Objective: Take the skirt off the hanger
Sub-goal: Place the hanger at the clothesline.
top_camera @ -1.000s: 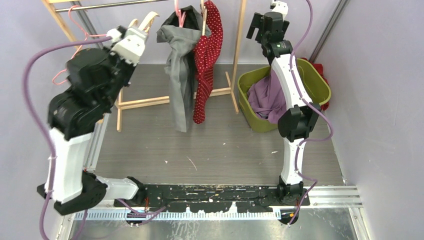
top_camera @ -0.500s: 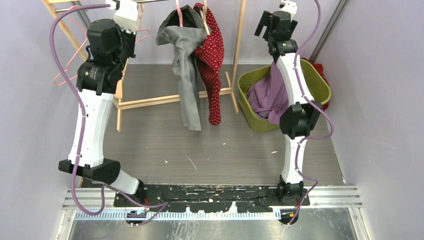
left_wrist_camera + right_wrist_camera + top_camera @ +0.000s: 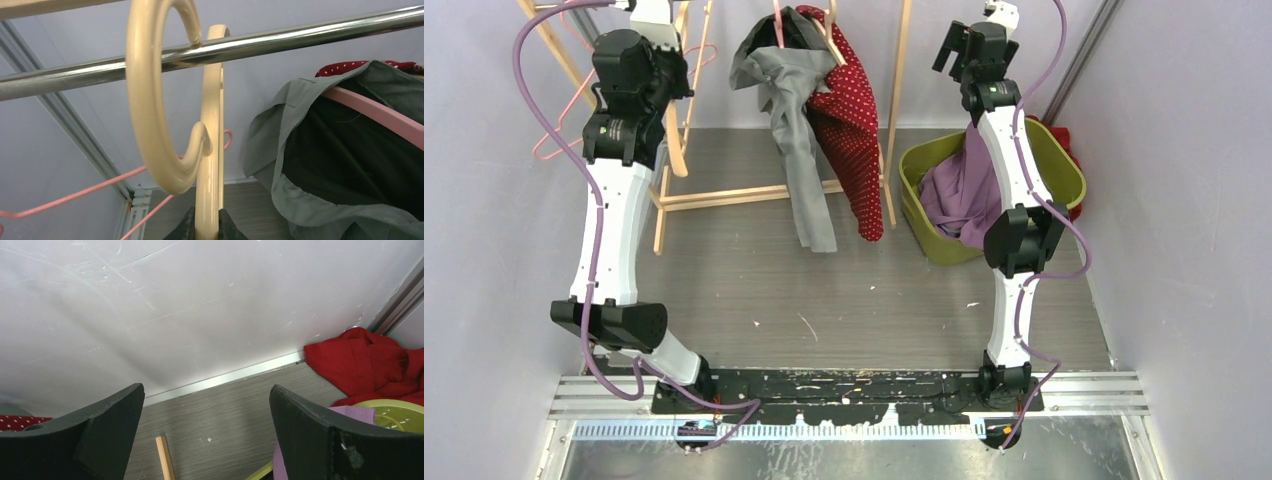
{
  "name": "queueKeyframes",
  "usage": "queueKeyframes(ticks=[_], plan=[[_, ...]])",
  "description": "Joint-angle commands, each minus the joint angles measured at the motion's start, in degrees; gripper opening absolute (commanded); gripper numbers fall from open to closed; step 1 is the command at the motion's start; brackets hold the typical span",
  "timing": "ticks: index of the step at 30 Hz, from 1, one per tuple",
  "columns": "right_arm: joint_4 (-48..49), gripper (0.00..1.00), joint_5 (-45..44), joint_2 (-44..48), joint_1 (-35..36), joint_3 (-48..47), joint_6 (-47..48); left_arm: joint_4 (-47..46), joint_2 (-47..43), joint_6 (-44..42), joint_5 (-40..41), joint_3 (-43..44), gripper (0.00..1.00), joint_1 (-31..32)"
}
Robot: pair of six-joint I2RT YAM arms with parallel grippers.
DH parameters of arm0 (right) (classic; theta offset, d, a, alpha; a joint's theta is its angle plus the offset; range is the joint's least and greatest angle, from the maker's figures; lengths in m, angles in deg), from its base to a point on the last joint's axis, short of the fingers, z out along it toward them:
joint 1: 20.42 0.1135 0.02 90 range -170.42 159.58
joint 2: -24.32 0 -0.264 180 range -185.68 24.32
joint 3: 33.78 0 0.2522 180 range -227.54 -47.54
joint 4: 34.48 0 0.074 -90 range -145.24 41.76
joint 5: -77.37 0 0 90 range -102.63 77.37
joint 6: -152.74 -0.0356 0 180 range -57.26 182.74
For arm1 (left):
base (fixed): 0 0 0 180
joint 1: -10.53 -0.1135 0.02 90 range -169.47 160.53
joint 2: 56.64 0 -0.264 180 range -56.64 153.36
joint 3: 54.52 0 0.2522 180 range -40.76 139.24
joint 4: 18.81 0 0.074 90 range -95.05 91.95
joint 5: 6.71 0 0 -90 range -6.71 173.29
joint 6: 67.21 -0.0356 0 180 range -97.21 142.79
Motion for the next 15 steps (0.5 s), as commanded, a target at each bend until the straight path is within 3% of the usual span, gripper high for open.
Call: queueKeyframes(ticks=[1, 7, 15], plan=[[3.64, 1.00, 0.43, 0.28, -0.72, 0.34, -1.22, -7.92, -0.95, 4.47, -3.15, -2.94, 0.00, -2.05], [3.89, 1.00, 0.62, -0.01, -1.15, 0.80, -1.87, -16.81, -2.70, 9.57, -7.59, -10.40, 0.00, -5.27], [4.44, 1.00, 0.54, 0.22, -1.76, 1.84, -2.38, -23.90, -1.04, 14.40, -13.94, -14.14, 0.00, -7.43]])
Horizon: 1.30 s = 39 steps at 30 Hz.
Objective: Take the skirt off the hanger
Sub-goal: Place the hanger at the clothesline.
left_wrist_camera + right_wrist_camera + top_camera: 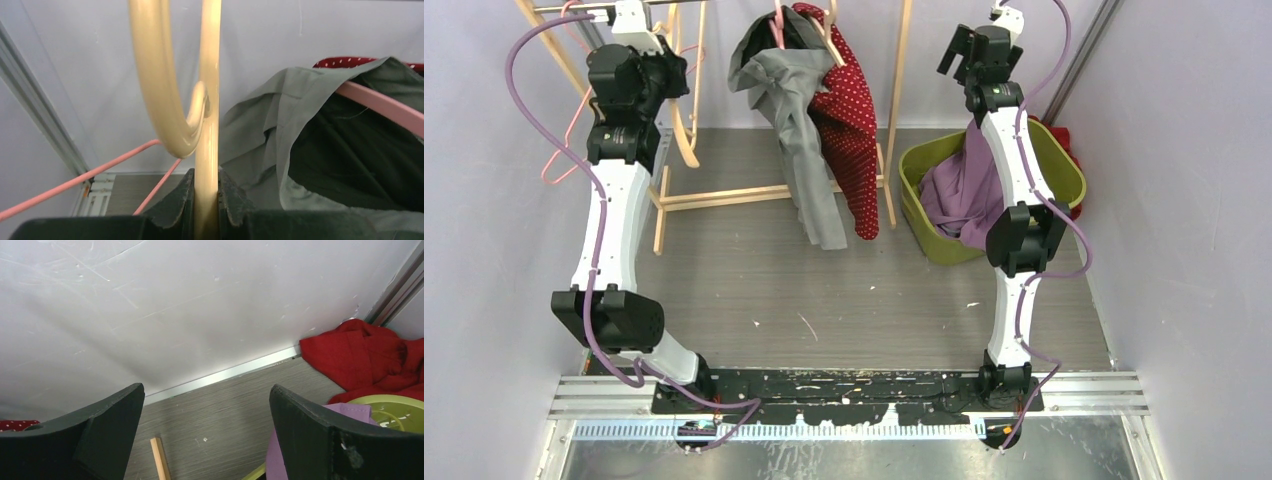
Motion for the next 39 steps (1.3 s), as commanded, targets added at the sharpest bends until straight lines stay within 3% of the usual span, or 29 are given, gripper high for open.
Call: queueKeyframes(ticks=[1, 10, 15, 23, 28, 29, 31, 35, 39], plan=[[3.78, 1.00, 0.00, 0.55, -0.47, 0.48, -0.93, -5.94, -0.01, 3.81, -4.63, -0.63, 0.00, -0.78], [5.11, 1.00, 0.19, 0.70, -0.79, 1.50, -1.76, 1.82, 6.61, 4.60, -8.73, 9.55, 0.00, -1.15], [5.16, 1.00, 0.21, 0.69, -0.84, 1.75, -1.78, 6.67, 7.81, 4.56, -8.95, 10.86, 0.00, -1.58], [5.59, 1.00, 1.58, 0.95, -1.48, 1.91, -2.92, 18.21, 7.19, -2.29, -0.43, 7.38, 0.00, -1.58], [5.71, 1.00, 2.31, 1.83, -1.73, 2.67, -3.18, 19.75, 6.14, -3.87, 3.36, 6.30, 0.00, -1.65], [5.71, 1.00, 2.46, 2.01, -1.76, 2.84, -3.20, 19.95, 6.07, -3.90, 3.94, 6.72, 0.02, -1.66], [5.77, 1.00, 2.87, 2.51, -1.76, 3.43, -3.03, 19.96, 5.94, -4.03, 4.40, 7.63, 0.27, -1.66], [5.71, 1.00, 3.04, 3.68, -1.93, 4.77, -2.81, 17.84, 4.55, -4.81, 3.80, 8.29, 0.61, -1.67], [5.81, 1.00, 3.31, 4.60, -1.93, 5.94, -2.87, 15.57, 2.22, -6.22, 4.22, 8.34, 0.70, -1.66]])
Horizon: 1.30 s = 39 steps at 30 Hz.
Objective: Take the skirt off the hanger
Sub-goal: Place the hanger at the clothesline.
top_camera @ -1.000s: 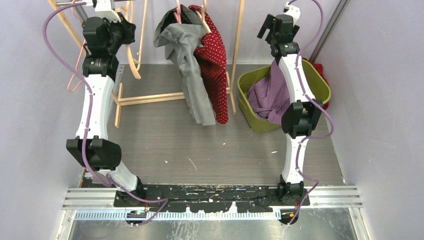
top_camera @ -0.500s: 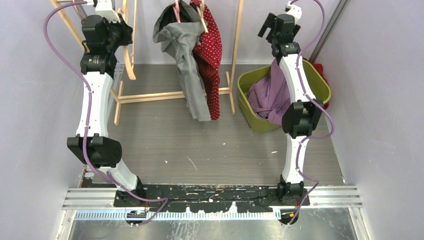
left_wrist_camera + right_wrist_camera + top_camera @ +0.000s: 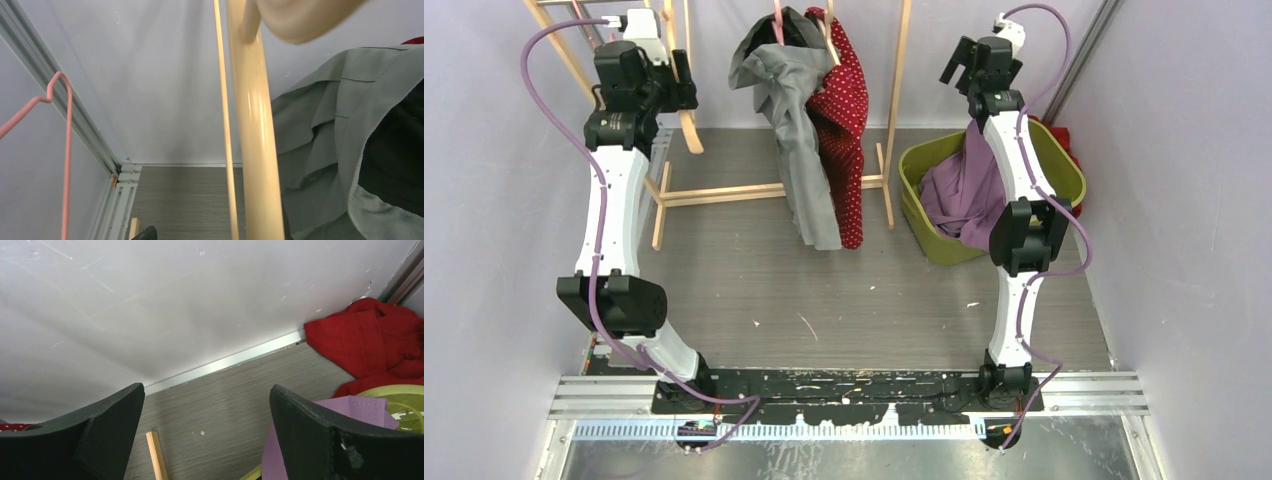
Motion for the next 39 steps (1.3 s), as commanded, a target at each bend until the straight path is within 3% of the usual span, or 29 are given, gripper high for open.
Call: queueKeyframes(ticks=[1, 7, 16, 22, 27, 30, 33, 39], plan=[[2.98, 1.00, 0.73, 4.82, -0.37, 0.60, -0.43, -1.92, -3.91, -2.16, 1.64, 0.75, 0.71, -0.29], [3.19, 1.00, 1.24, 6.55, -0.36, 2.69, -0.42, -1.81, -10.81, -3.21, 3.61, -0.45, 0.82, -0.33], [4.08, 1.00, 2.80, 10.65, -0.31, 9.06, -0.58, -1.84, -28.30, -5.01, 6.29, -11.31, 0.86, -0.29], [4.16, 1.00, 3.38, 14.22, -0.23, 12.93, -0.36, -1.62, -31.92, -2.56, 4.96, -10.99, 0.86, -0.09], [4.24, 1.00, 3.13, 17.64, -0.23, 17.08, 0.14, -0.82, -29.63, 5.75, -1.95, -4.31, 0.78, 2.37], [4.45, 1.00, 3.10, 19.17, -0.29, 18.76, 0.12, 1.45, -24.53, 14.14, -7.98, 2.10, 0.64, 5.55], [4.66, 1.00, 3.52, 20.18, -0.27, 19.93, -0.55, 4.46, -17.28, 16.43, -7.32, 8.73, 0.56, 11.70], [5.24, 1.00, 3.85, 21.21, -0.23, 21.19, -1.39, 9.03, -7.88, 17.25, -0.79, 18.28, 0.54, 20.90]])
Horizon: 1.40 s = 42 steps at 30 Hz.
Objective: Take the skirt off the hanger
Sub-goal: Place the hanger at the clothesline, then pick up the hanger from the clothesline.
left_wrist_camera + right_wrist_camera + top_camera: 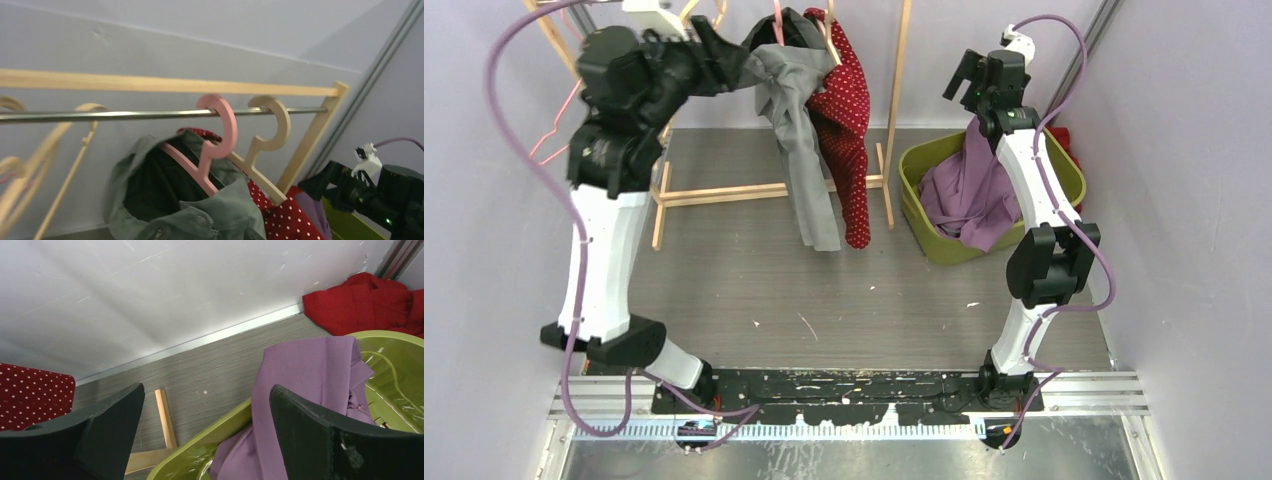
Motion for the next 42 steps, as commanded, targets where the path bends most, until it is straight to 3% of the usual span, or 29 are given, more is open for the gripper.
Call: queueKeyframes(ticks=[1, 14, 21, 36, 42], plan=[[3.67, 1.00, 0.63, 3.98, -0.24, 0.71, -1.01, 3.82, 4.15, 3.54, 3.24, 4.30, 0.53, 4.31], [4.38, 1.00, -0.54, 4.34, -0.28, 0.97, 0.03, 0.98, 9.92, 4.17, 5.16, 7.58, 0.53, 8.31], [4.32, 1.00, -0.64, 3.93, -0.22, 0.57, 0.12, 1.63, 10.79, 5.22, 6.41, 4.55, 0.53, 11.59], [4.56, 1.00, -1.09, 4.45, -0.34, 0.76, 1.80, 1.75, 19.61, 1.49, 30.28, 3.76, 0.54, 13.95], [4.65, 1.00, -0.77, 4.28, -0.30, 0.68, 2.06, -3.97, 21.49, -1.93, 32.55, -0.05, 0.56, 13.96]])
